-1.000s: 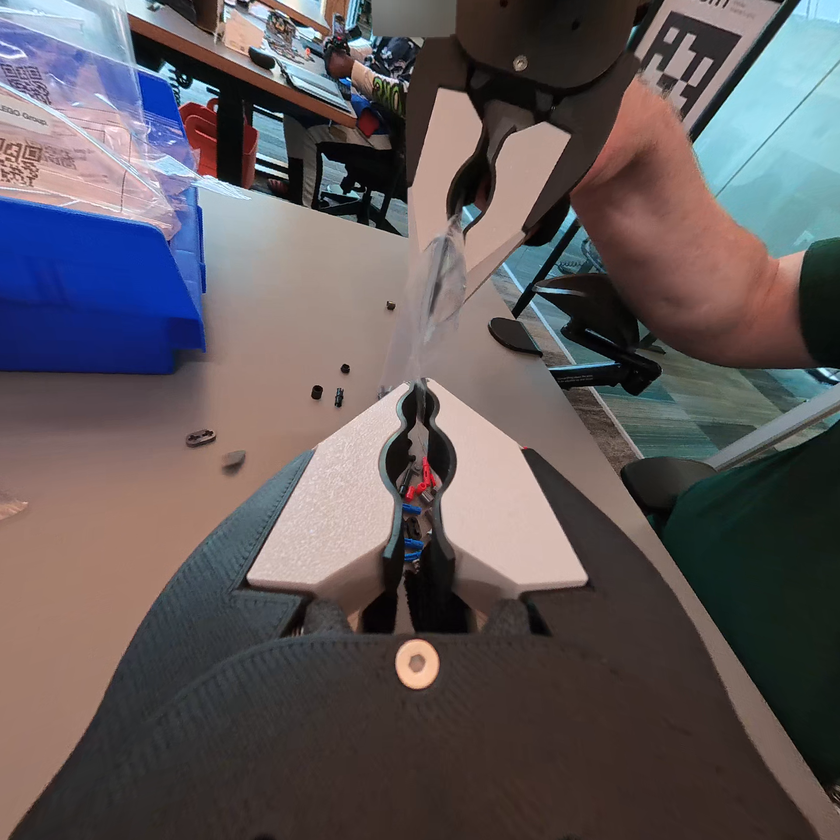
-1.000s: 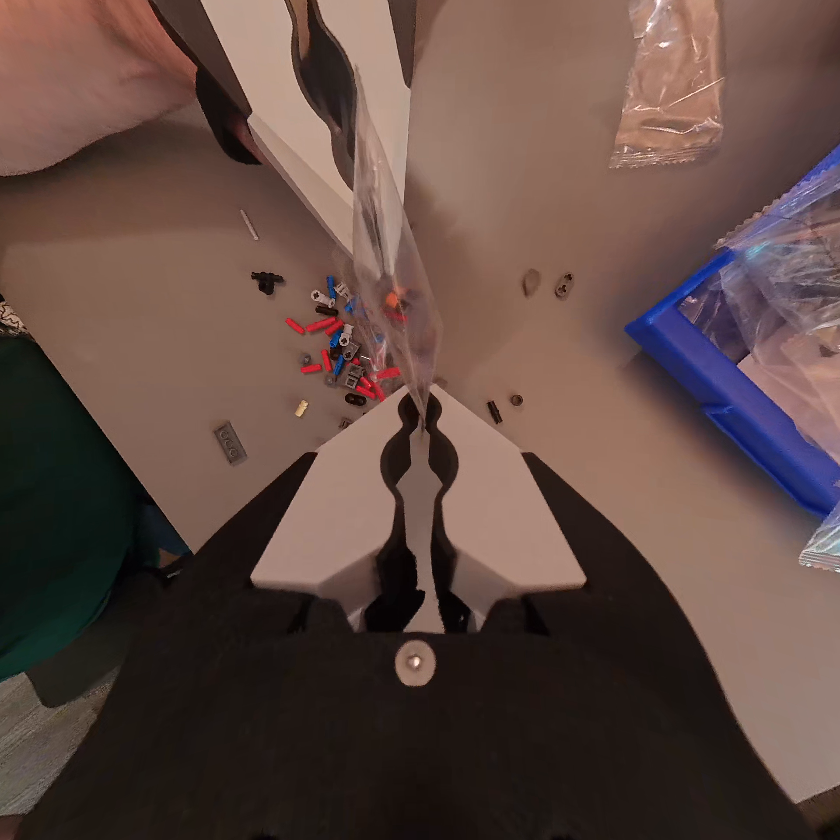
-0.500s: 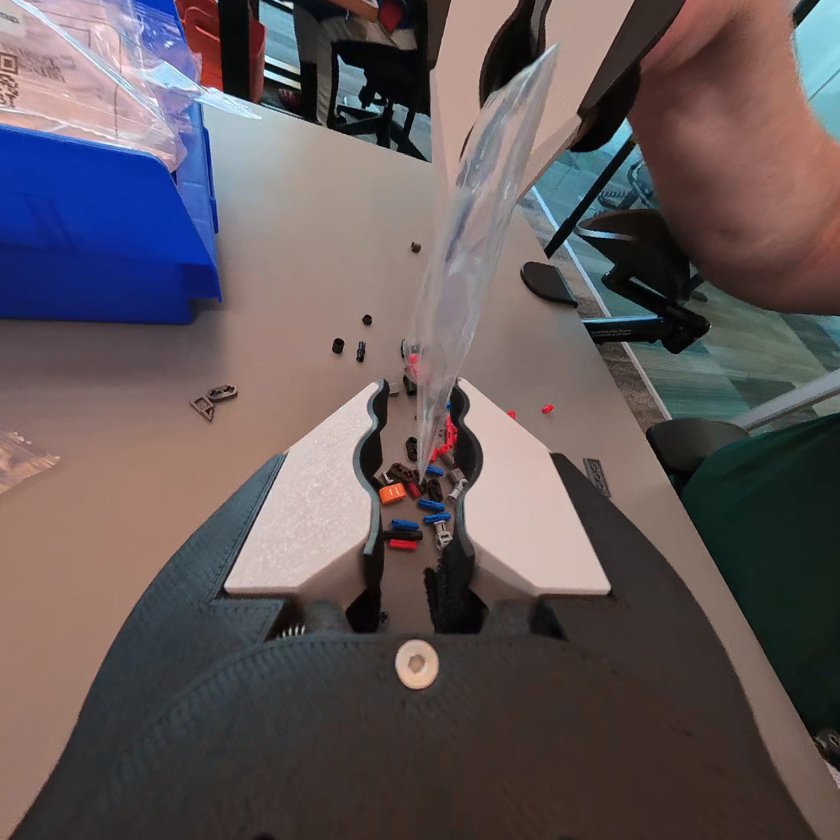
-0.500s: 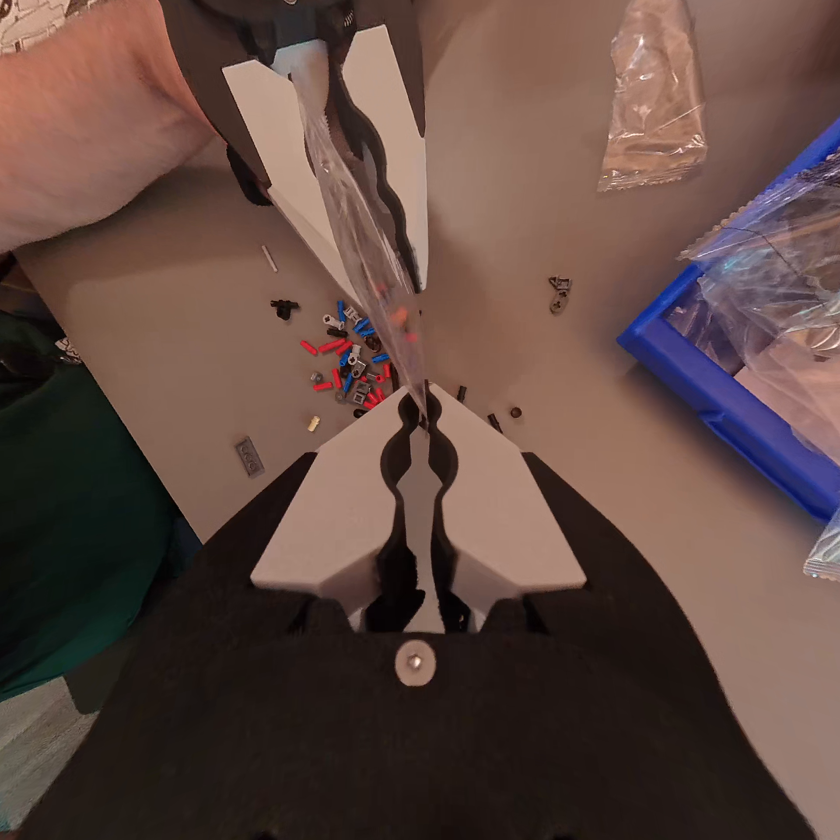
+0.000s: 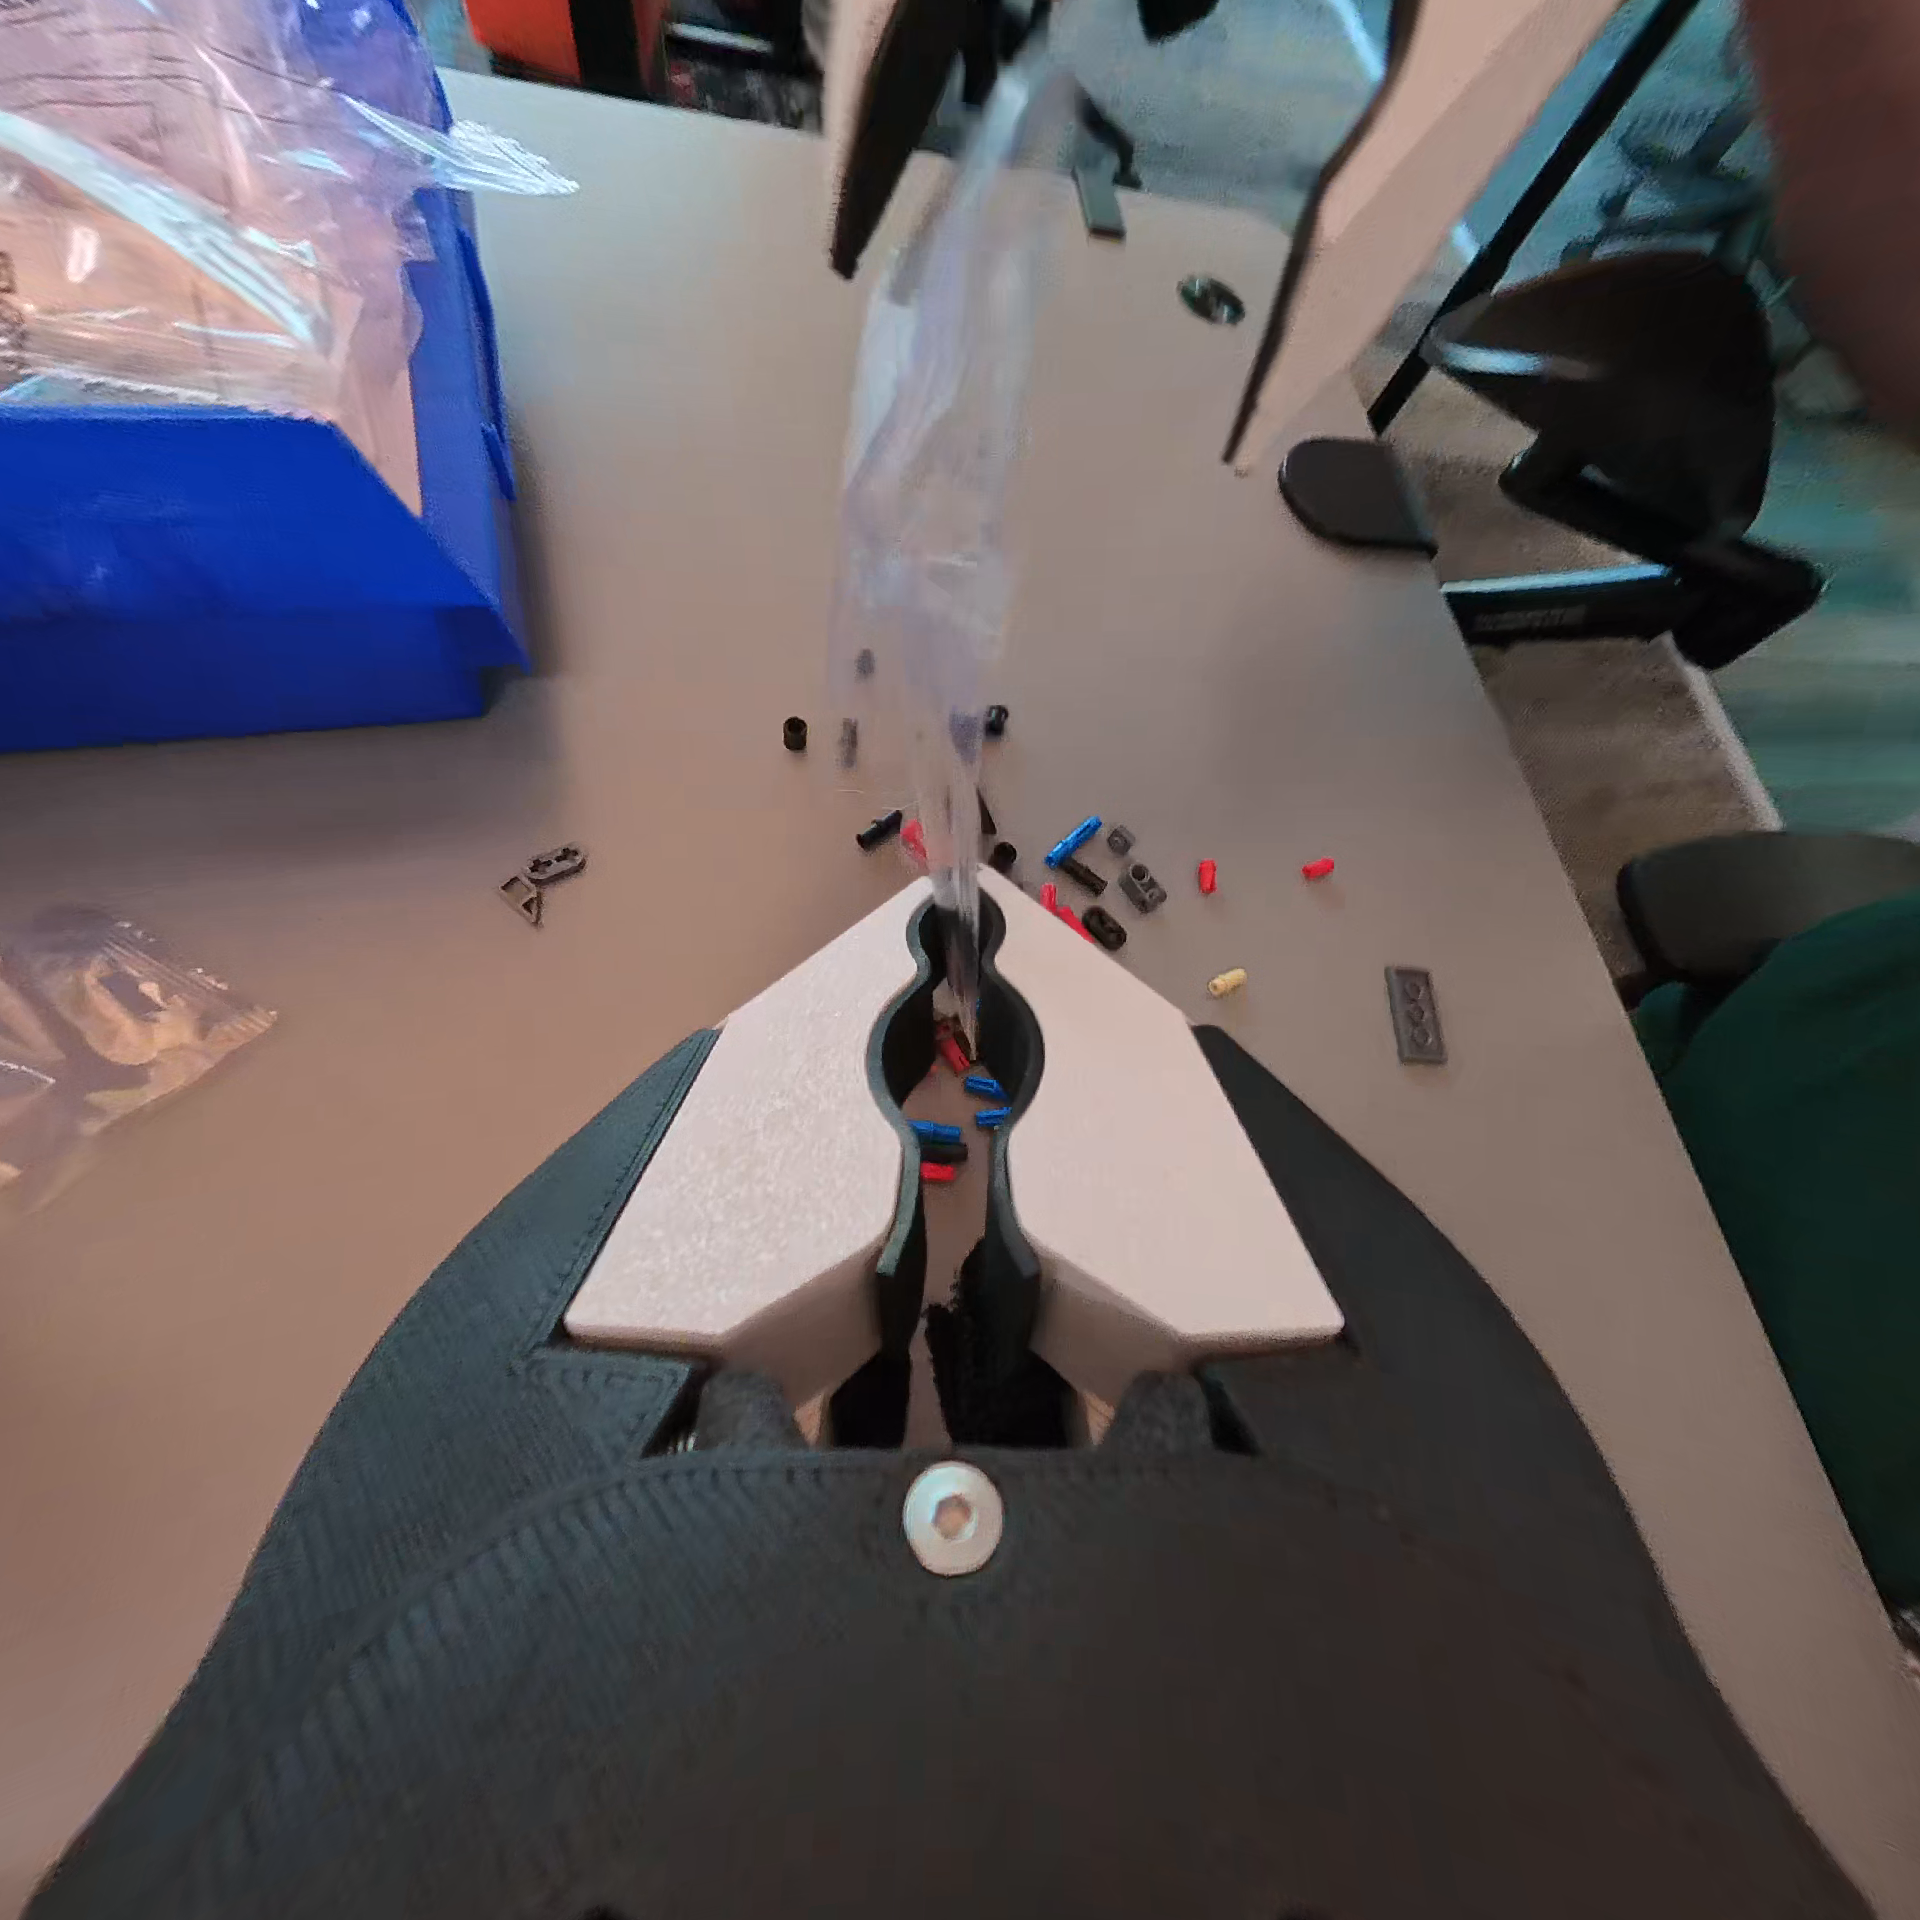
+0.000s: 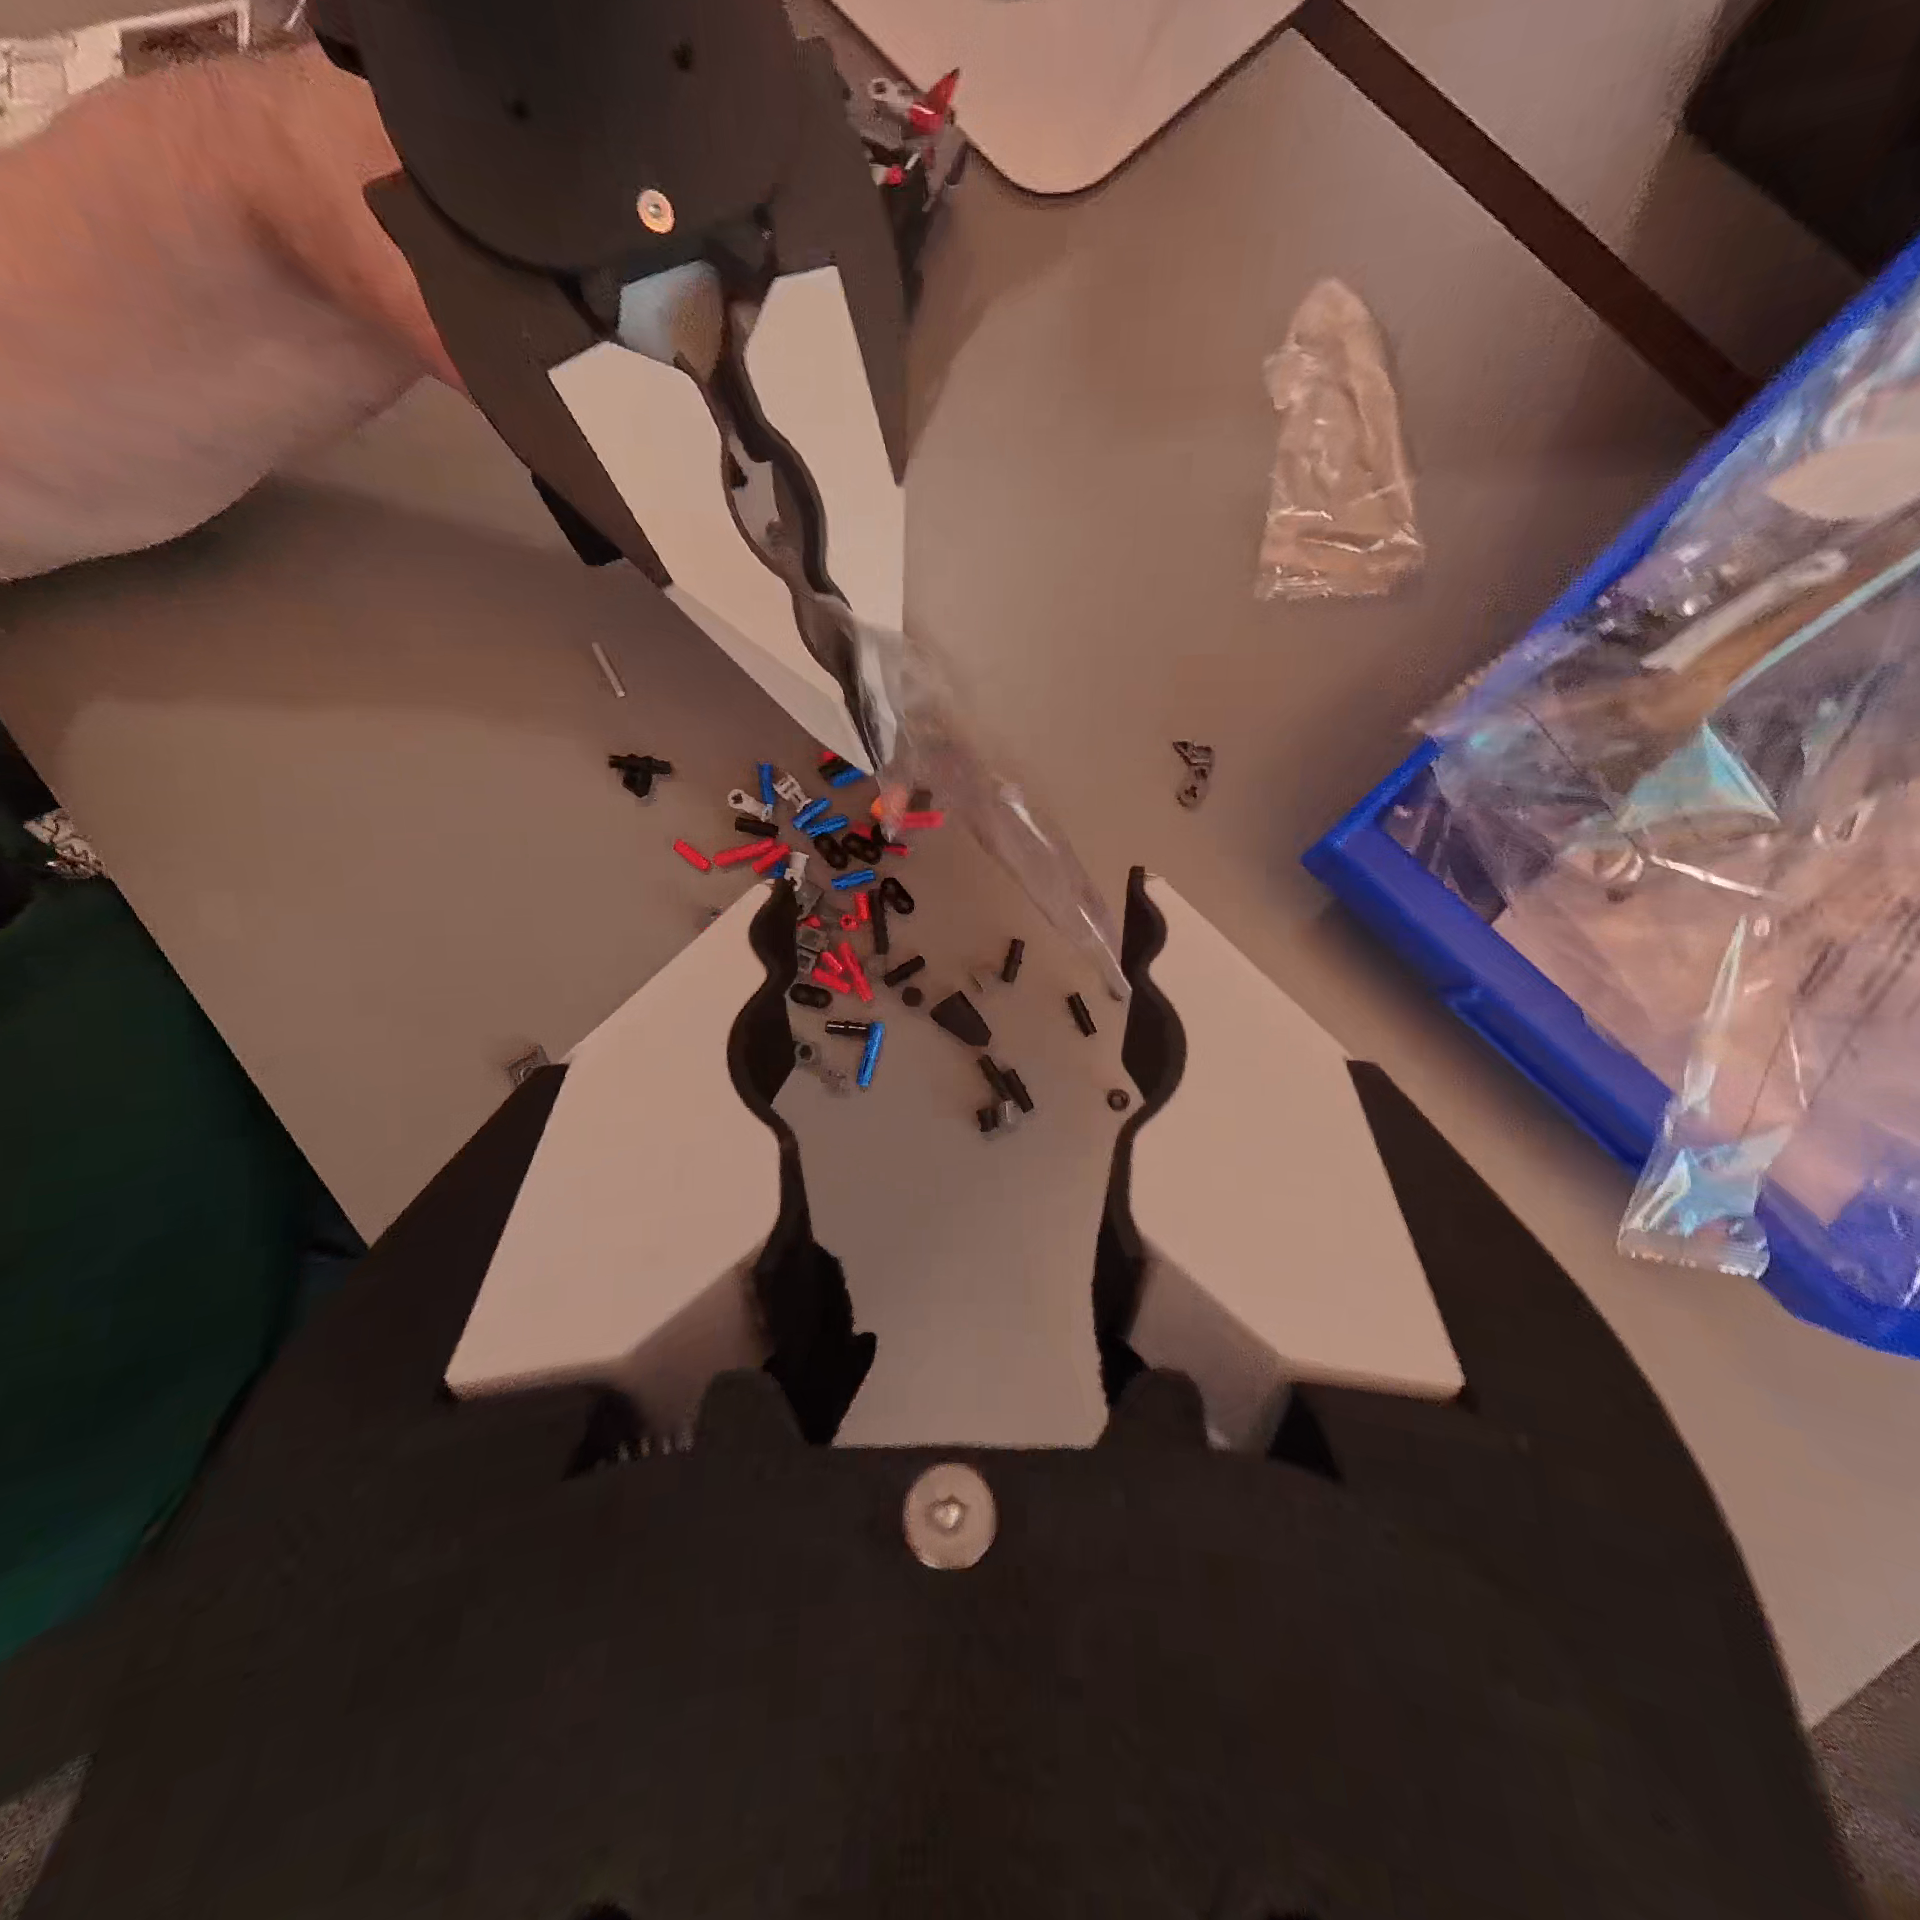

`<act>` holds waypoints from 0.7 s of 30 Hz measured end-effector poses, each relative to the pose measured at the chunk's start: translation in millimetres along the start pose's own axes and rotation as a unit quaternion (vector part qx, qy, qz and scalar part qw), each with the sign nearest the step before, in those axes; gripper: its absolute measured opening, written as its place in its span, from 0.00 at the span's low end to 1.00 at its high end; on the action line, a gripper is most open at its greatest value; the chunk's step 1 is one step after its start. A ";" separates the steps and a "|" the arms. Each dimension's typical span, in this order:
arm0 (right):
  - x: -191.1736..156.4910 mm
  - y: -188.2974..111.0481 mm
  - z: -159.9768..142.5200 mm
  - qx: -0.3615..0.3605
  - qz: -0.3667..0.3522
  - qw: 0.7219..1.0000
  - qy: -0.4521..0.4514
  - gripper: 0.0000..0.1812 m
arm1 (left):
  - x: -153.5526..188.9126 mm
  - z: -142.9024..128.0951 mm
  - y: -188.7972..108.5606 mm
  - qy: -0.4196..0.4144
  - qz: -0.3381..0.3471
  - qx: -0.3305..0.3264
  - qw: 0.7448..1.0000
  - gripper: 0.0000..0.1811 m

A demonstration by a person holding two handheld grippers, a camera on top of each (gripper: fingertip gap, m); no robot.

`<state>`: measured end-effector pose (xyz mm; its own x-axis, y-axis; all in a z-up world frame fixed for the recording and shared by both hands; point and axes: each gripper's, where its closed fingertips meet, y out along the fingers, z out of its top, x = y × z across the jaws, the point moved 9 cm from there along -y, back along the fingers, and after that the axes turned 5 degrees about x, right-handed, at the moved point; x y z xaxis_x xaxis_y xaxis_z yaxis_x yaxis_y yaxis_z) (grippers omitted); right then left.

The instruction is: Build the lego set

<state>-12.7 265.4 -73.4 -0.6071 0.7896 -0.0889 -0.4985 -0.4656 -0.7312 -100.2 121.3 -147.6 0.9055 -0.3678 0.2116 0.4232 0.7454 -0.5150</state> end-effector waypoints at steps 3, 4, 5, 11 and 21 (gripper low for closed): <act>-13.6 18.0 10.5 -0.022 0.012 0.999 -0.041 0.34 | 10.5 5.2 1.5 0.022 0.001 -0.026 0.999 0.00; -17.1 25.6 11.8 -0.030 0.018 0.998 -0.052 0.28 | 14.1 7.1 1.7 0.030 0.001 -0.033 0.999 0.00; -19.5 32.9 12.2 -0.038 0.023 0.997 -0.057 0.20 | 17.3 8.9 1.7 0.038 0.003 -0.040 0.998 0.00; -16.0 40.1 11.6 -0.020 0.041 0.998 -0.032 0.00 | 19.7 13.0 -1.8 0.055 0.037 -0.043 0.997 0.01; 5.0 11.6 0.9 0.111 0.083 0.987 0.074 0.00 | 9.3 13.6 -6.5 0.022 0.030 0.008 0.999 0.14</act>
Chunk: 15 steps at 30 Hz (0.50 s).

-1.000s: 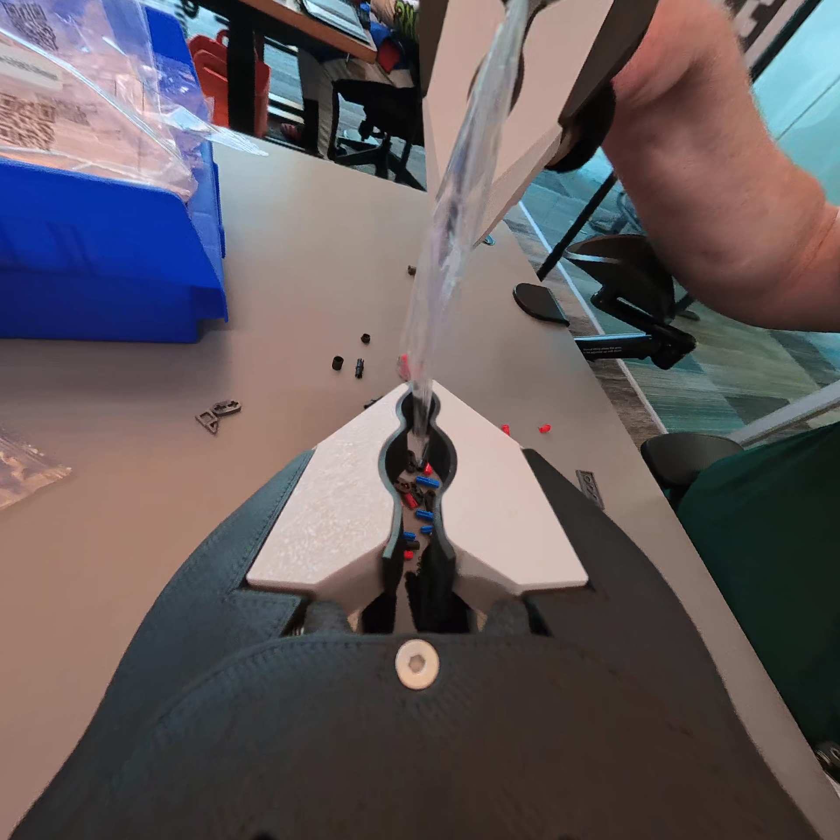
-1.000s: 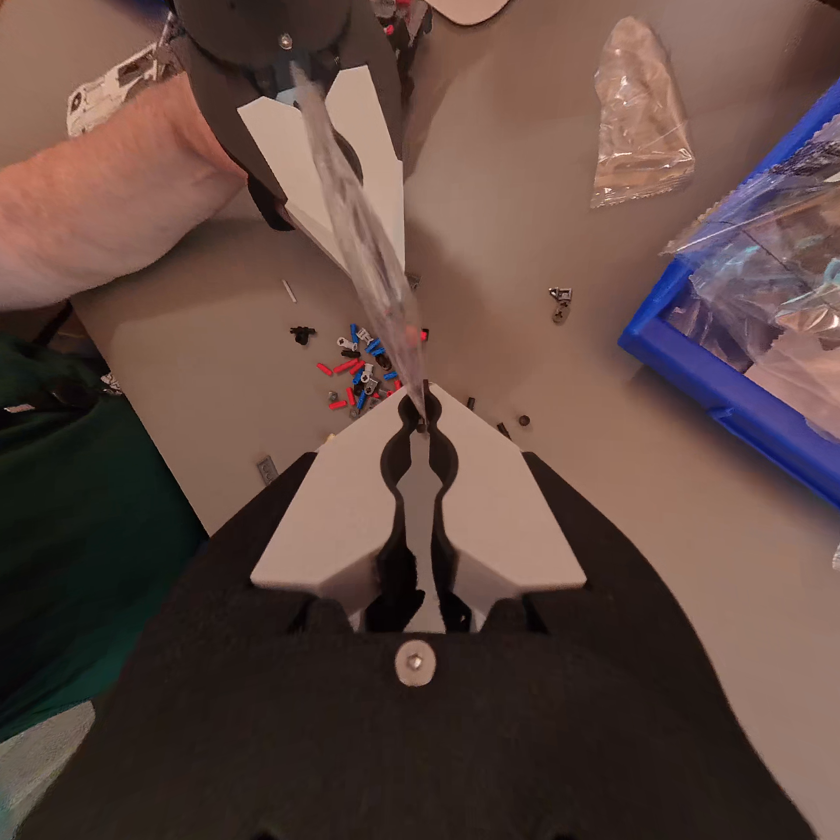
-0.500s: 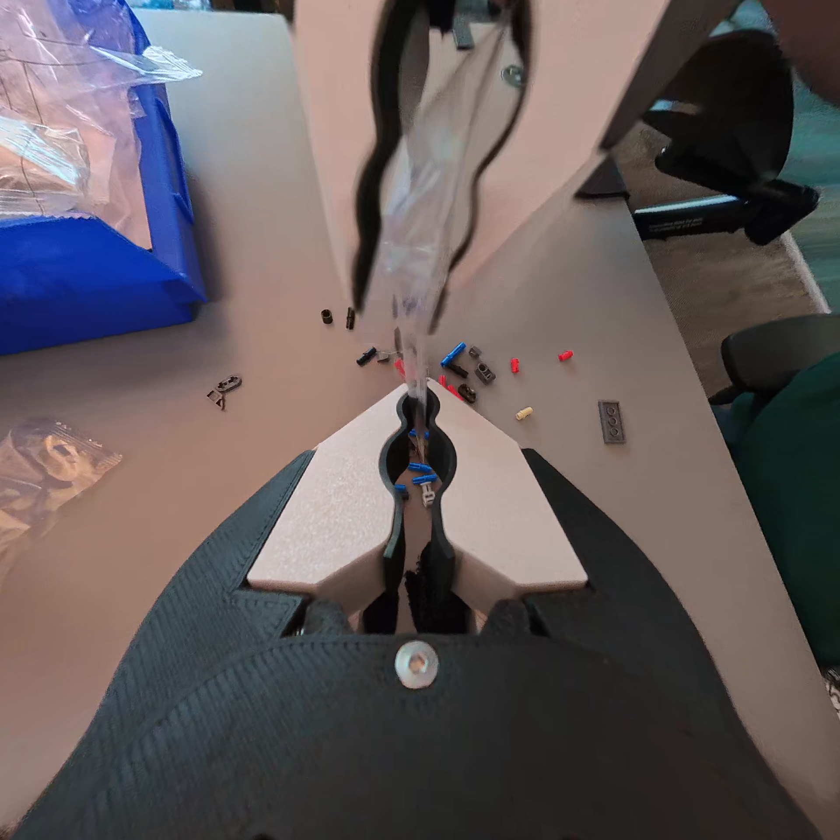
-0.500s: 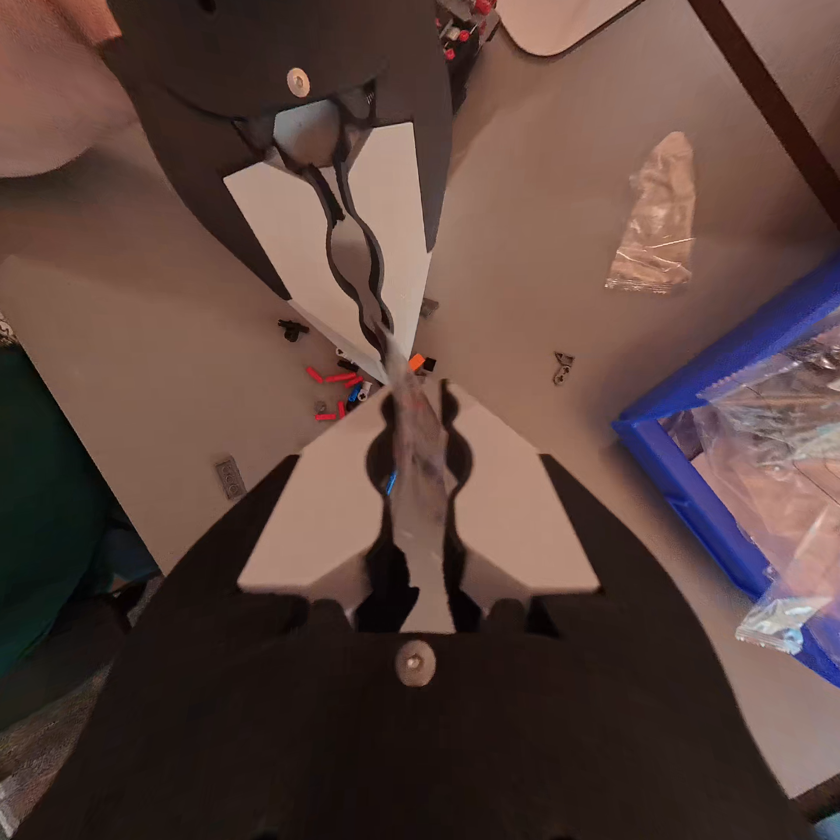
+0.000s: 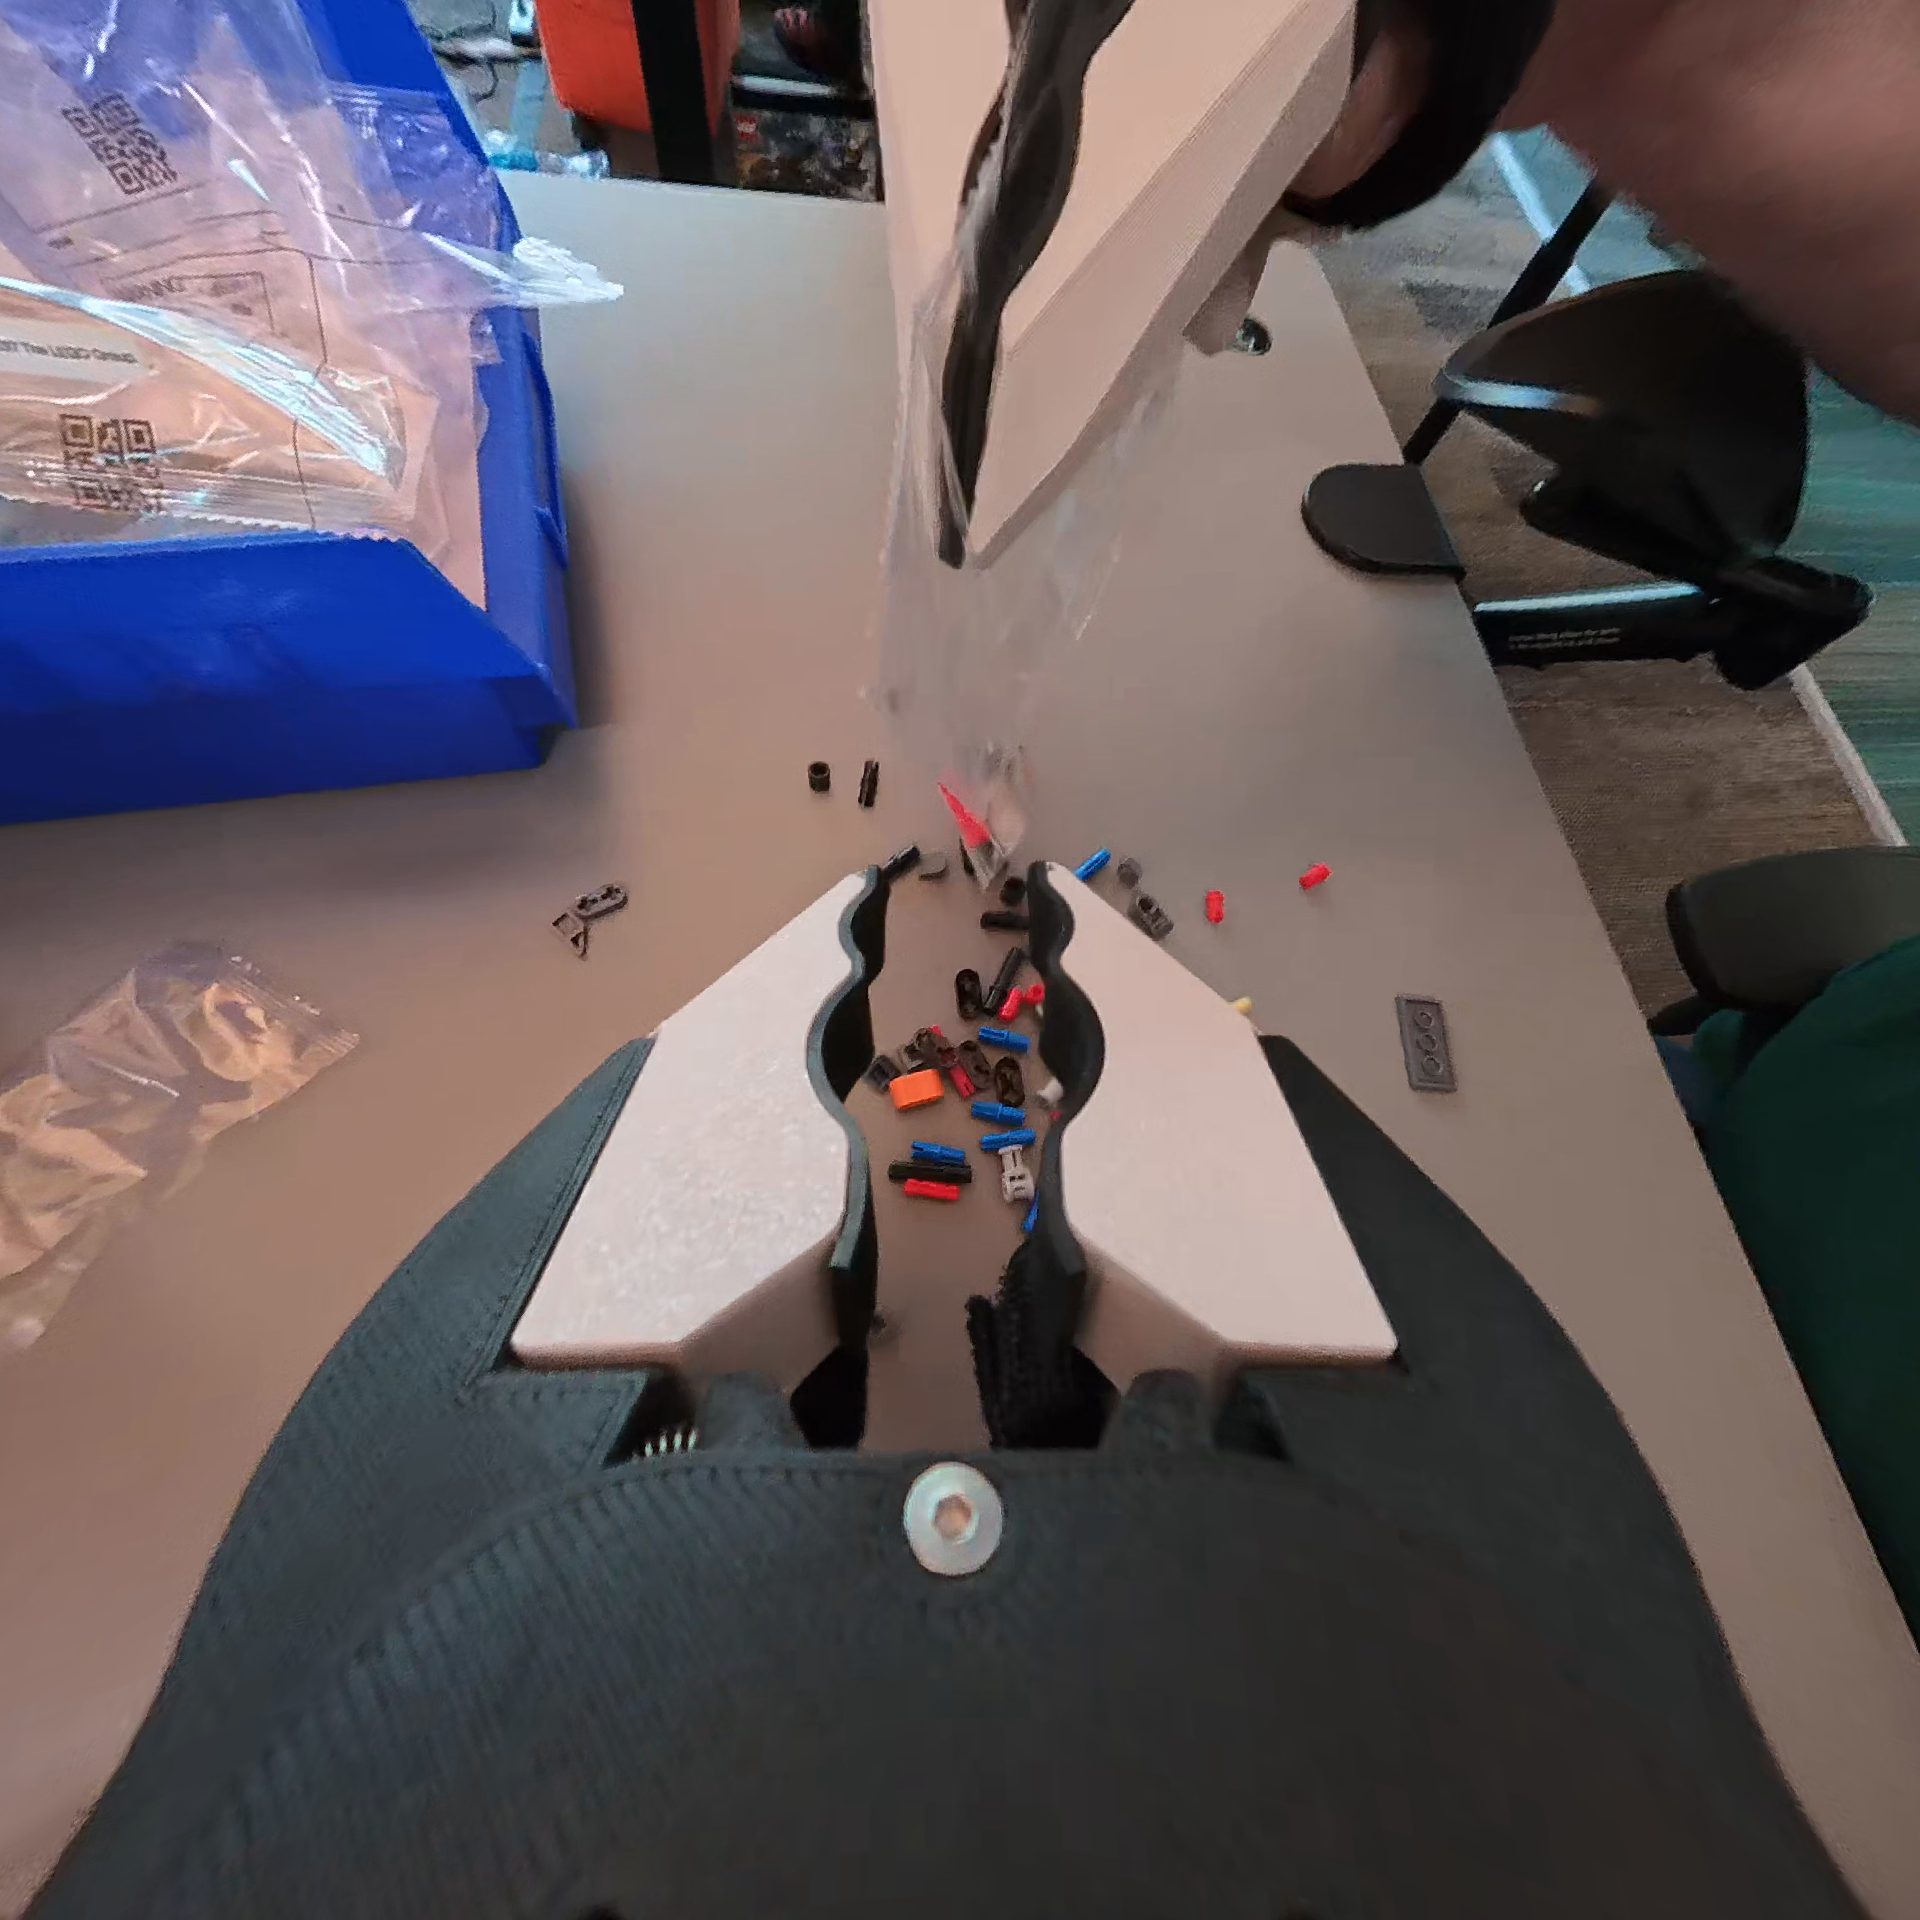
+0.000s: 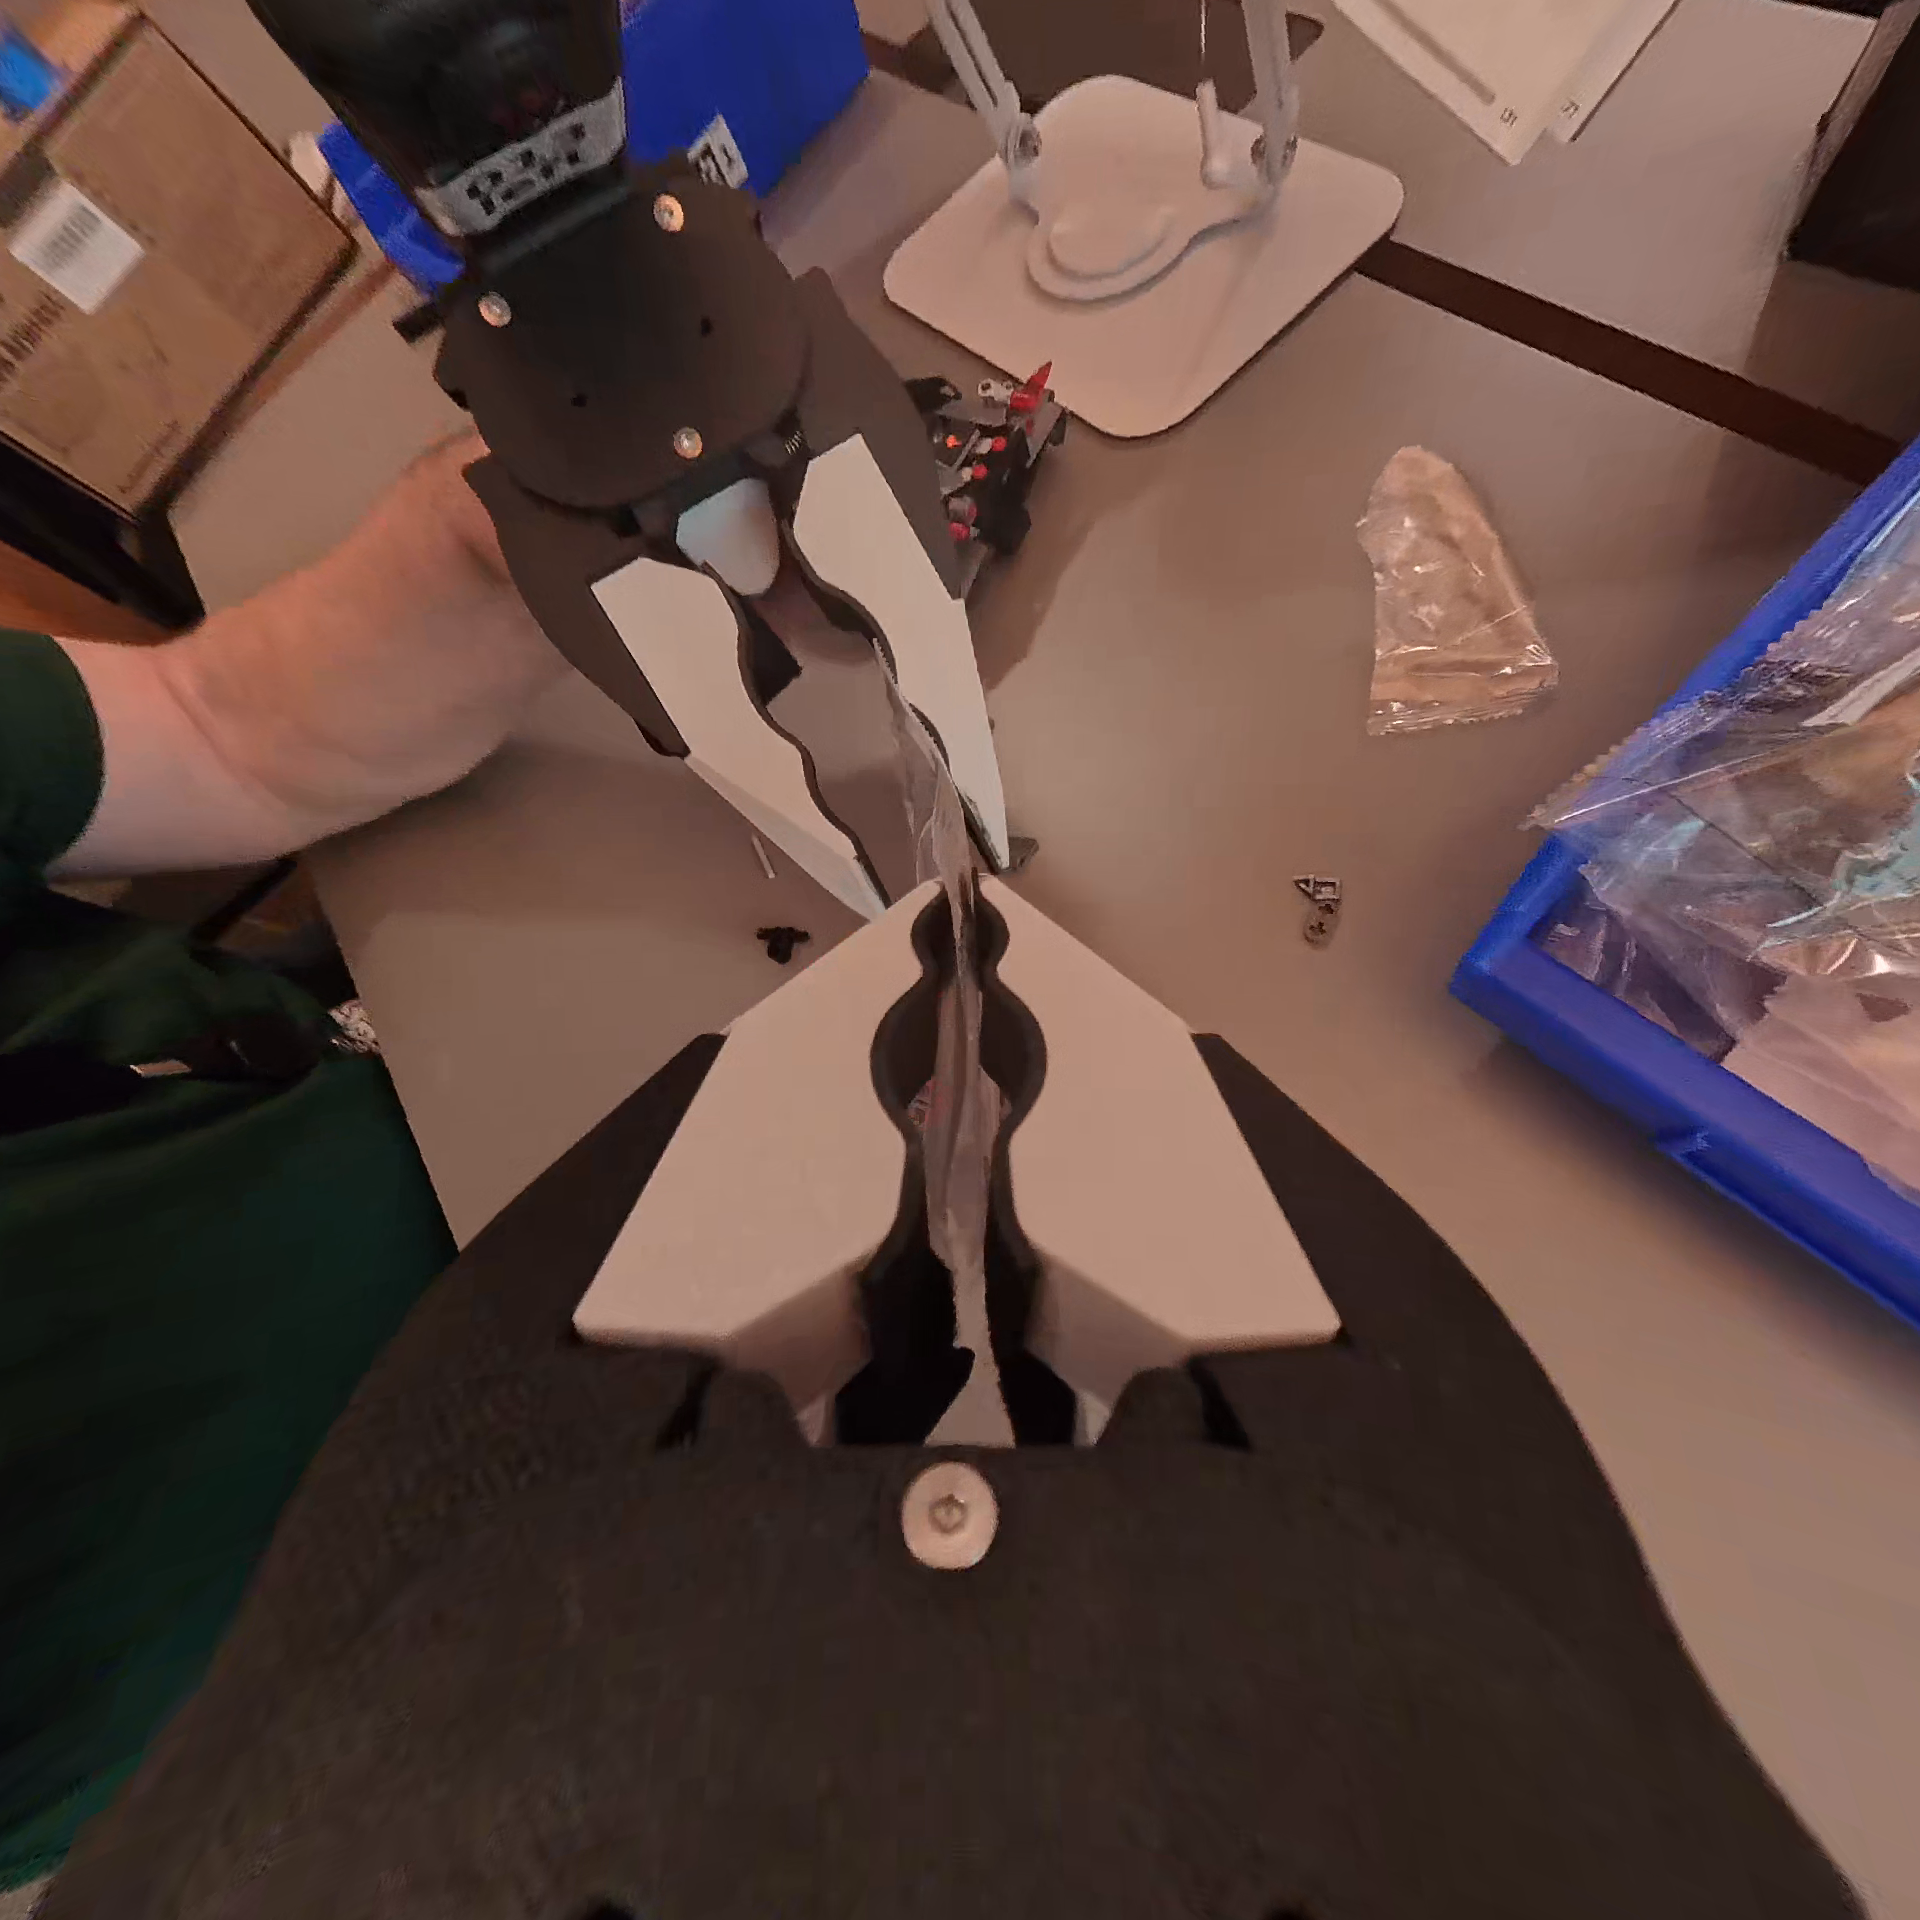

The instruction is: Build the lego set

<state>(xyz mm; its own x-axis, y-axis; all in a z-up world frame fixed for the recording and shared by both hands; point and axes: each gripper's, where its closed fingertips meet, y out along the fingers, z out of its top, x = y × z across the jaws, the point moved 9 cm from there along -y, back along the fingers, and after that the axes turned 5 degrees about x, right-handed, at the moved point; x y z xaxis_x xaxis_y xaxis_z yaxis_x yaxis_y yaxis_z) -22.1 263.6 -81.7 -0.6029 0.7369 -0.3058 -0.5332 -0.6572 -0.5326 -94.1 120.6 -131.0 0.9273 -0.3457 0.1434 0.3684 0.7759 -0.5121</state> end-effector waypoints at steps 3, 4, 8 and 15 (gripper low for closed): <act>4.2 -2.0 -2.5 0.026 0.015 0.999 0.027 0.00 | 0.3 3.4 2.8 -0.017 -0.018 0.032 0.999 0.14; 5.1 -2.1 -3.2 0.031 0.019 0.999 0.032 0.00 | 0.6 4.5 3.7 -0.021 -0.021 0.043 0.999 0.13; 8.2 -1.6 -7.0 0.036 0.022 0.998 0.045 0.00 | 1.4 3.6 8.3 -0.021 -0.029 0.048 0.998 0.04; 8.5 1.0 -9.2 -0.050 -0.070 0.996 -0.035 0.29 | -0.3 -4.4 13.5 -0.009 -0.005 -0.017 1.000 0.02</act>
